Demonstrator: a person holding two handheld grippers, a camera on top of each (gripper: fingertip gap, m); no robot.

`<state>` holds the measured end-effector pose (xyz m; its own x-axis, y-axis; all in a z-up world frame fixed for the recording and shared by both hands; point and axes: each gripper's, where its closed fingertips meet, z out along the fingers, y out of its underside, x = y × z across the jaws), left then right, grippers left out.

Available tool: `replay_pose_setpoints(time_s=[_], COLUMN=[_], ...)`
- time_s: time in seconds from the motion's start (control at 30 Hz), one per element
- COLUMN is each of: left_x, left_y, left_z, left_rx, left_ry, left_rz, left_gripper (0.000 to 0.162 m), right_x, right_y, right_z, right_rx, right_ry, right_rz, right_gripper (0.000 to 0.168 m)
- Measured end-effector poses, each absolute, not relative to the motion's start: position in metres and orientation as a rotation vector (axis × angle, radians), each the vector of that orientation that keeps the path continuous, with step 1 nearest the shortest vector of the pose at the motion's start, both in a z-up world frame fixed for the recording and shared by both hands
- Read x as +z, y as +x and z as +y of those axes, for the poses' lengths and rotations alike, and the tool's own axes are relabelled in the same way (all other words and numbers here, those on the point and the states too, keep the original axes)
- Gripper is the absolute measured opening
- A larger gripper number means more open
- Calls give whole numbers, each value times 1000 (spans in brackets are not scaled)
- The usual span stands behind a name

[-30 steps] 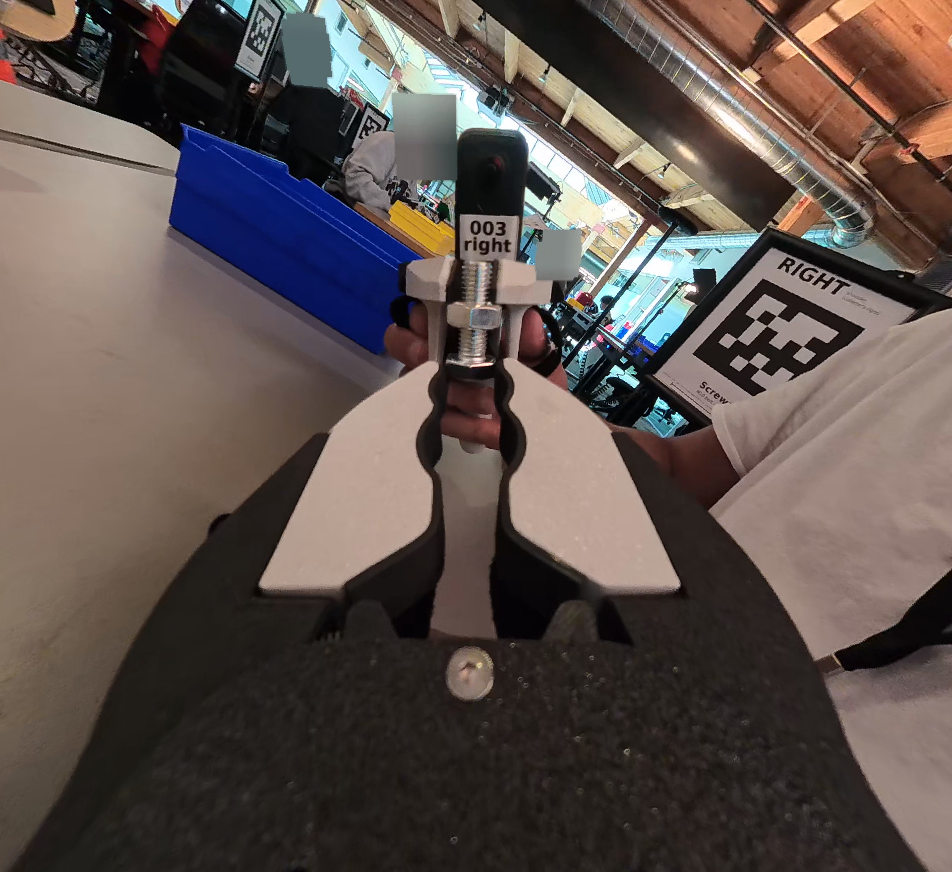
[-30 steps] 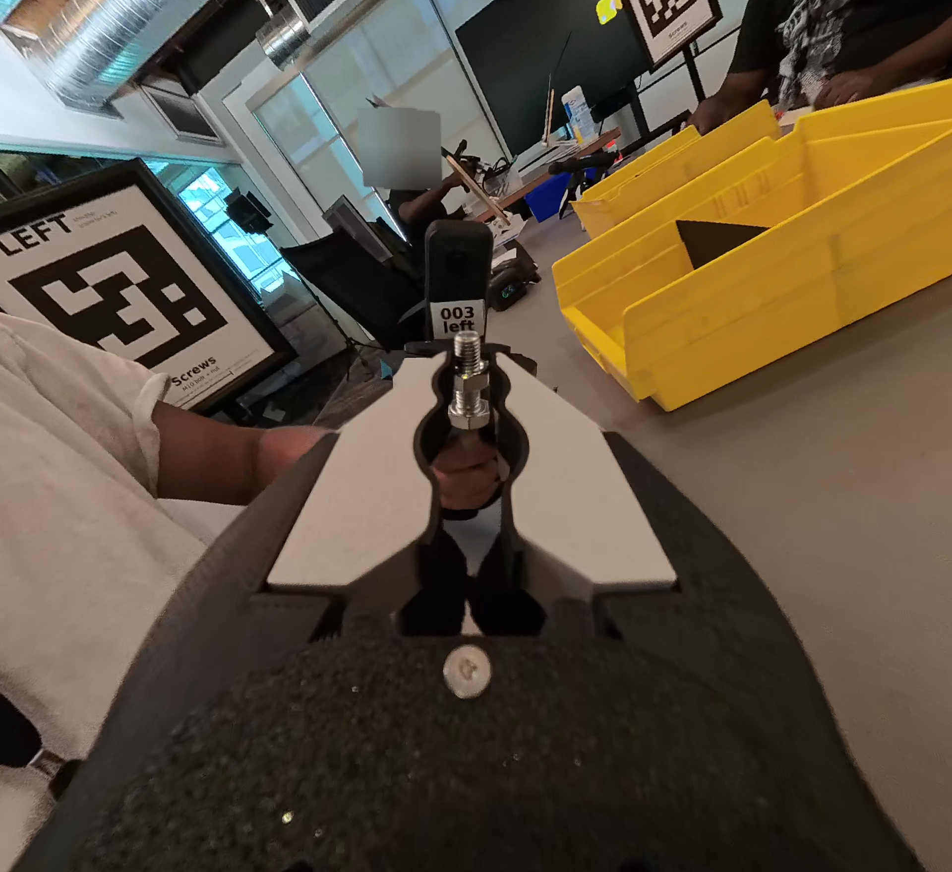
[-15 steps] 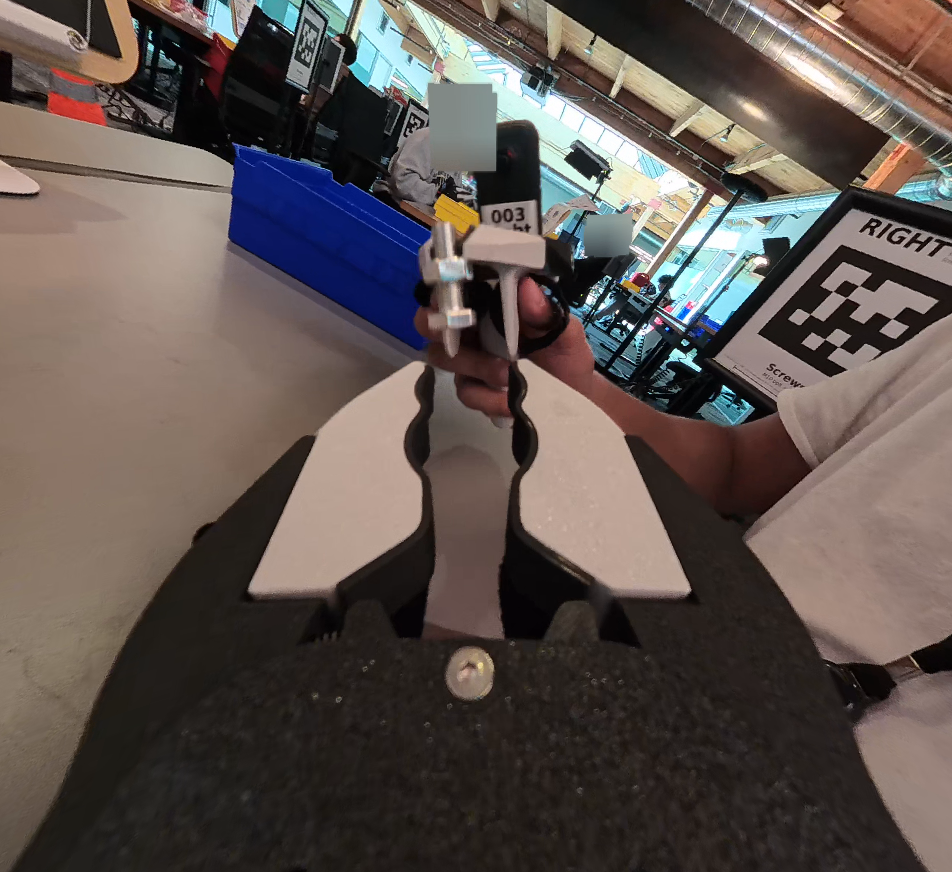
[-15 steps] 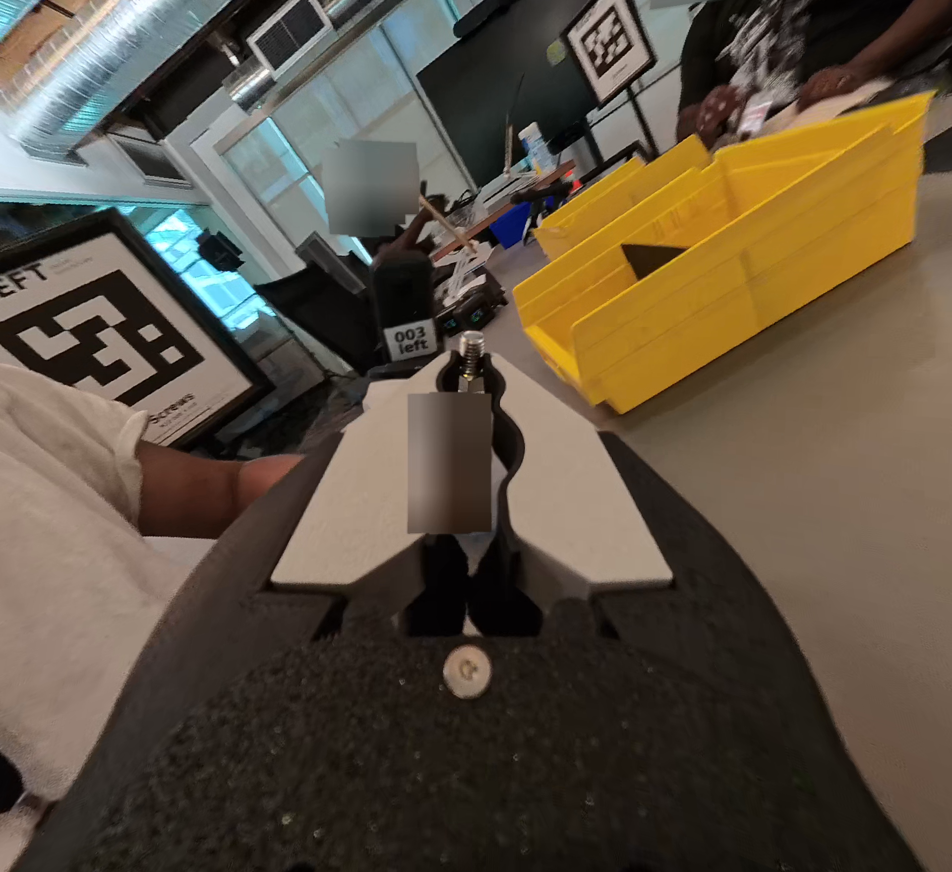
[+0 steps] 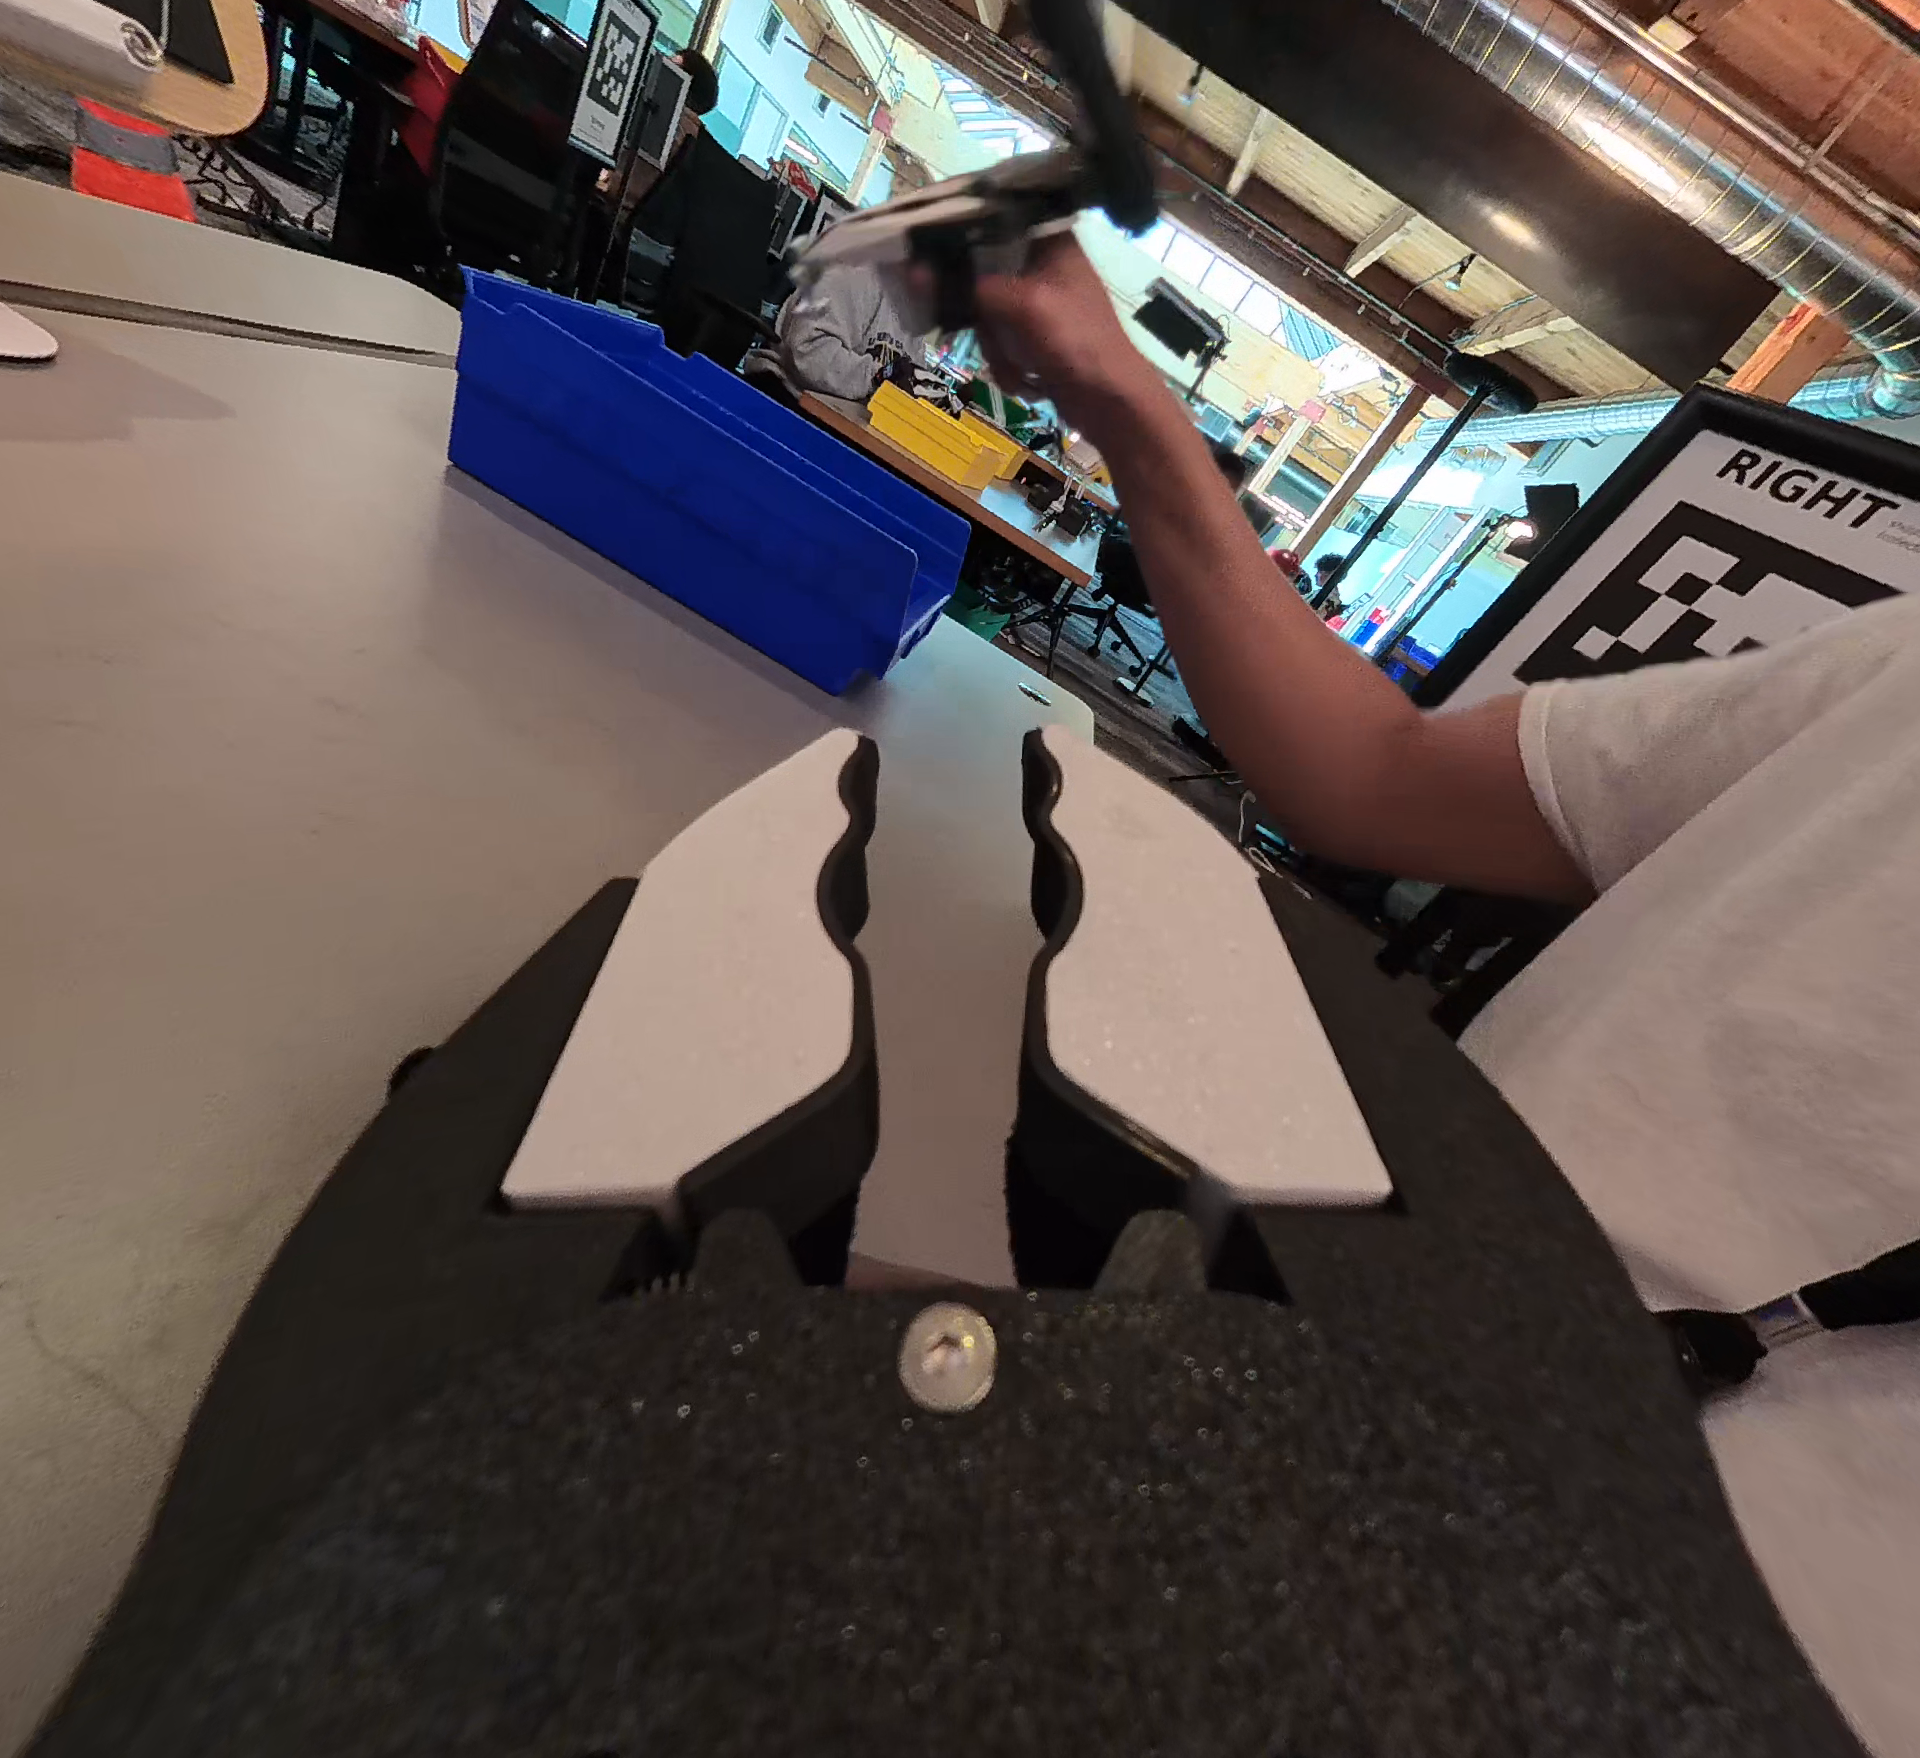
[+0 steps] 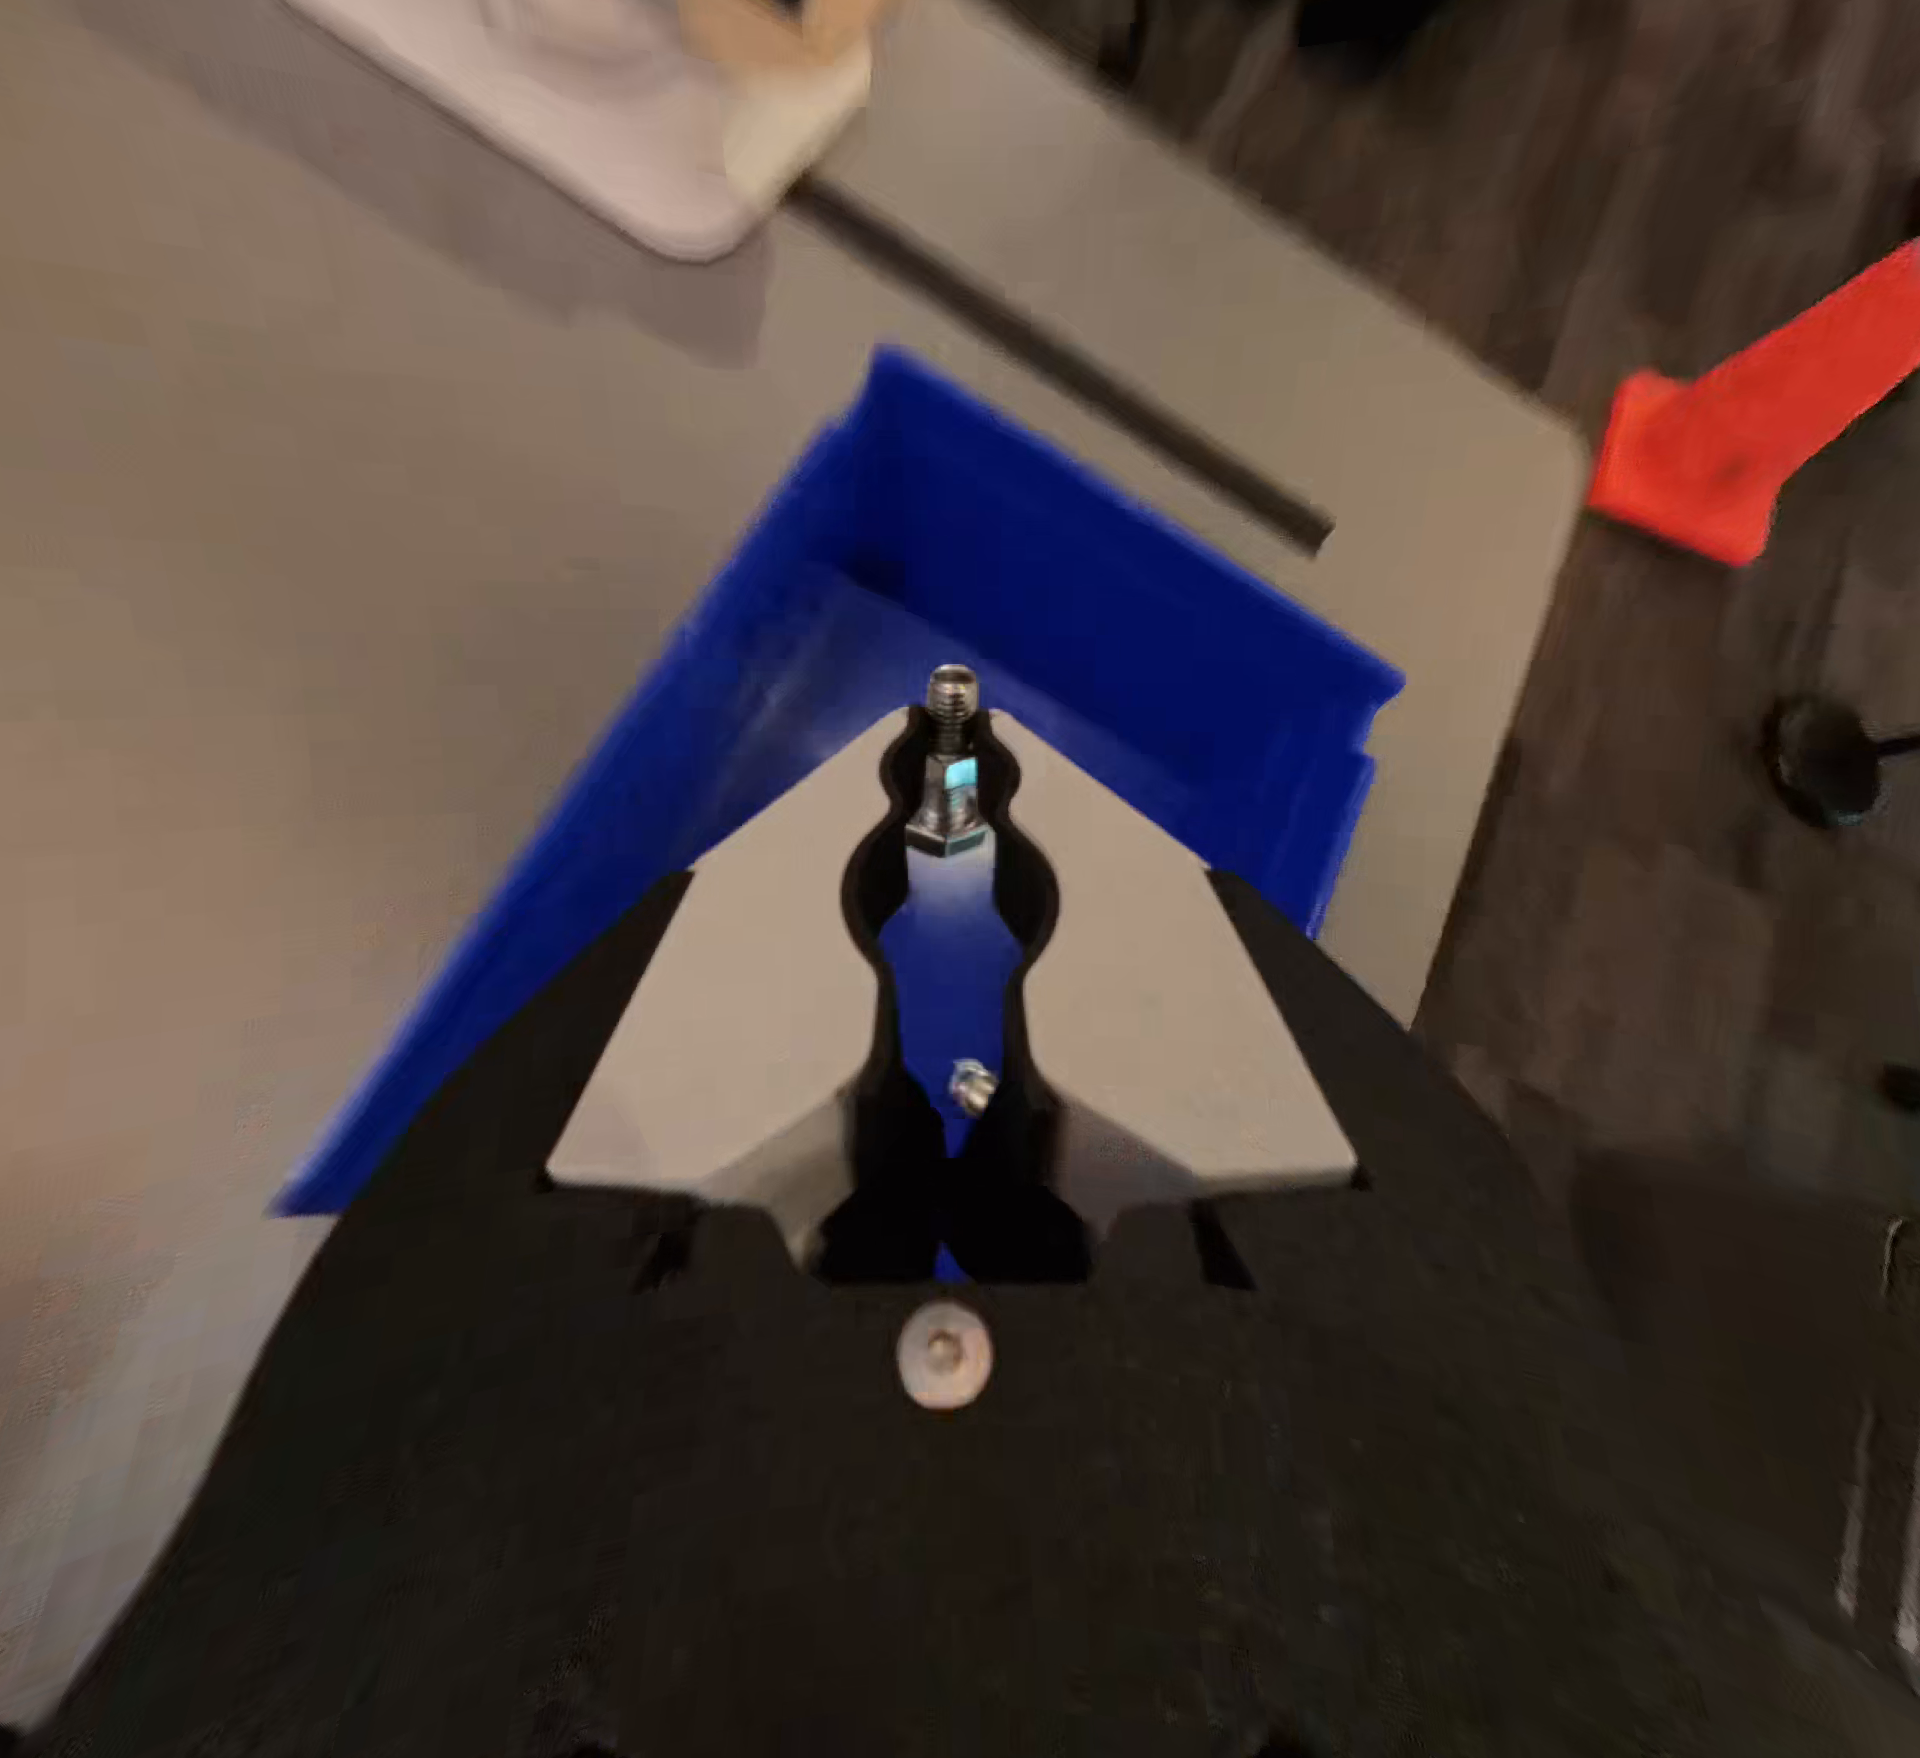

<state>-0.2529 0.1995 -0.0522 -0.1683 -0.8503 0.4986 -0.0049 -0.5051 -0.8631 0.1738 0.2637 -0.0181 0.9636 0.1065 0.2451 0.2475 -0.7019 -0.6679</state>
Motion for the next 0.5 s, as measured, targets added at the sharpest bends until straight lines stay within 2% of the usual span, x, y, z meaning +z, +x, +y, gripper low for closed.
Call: replay_pose_setpoints(time_s=[0.13, 0.2, 0.33, 0.5], left_x=[-53, -54, -58, -65], left_y=[-252, -252, -254, -255], left_z=[201, 202, 206, 203], left_rx=[-1715, -1703, -1639, -1564], left_ry=[-1475, -1481, -1490, -1496], left_rz=[999, 1001, 1018, 1074], left_gripper=[26, 26, 26, 27], right_x=[-132, -162, -186, -187], right_y=[219, 233, 244, 244], right_z=[274, 273, 278, 281], right_rx=[-273, -332, -273, -255], right_ry=[-2839, -2986, -3117, -3093], right_rz=[-450, -550, -561, -568], right_gripper=[8, 8, 8, 9])
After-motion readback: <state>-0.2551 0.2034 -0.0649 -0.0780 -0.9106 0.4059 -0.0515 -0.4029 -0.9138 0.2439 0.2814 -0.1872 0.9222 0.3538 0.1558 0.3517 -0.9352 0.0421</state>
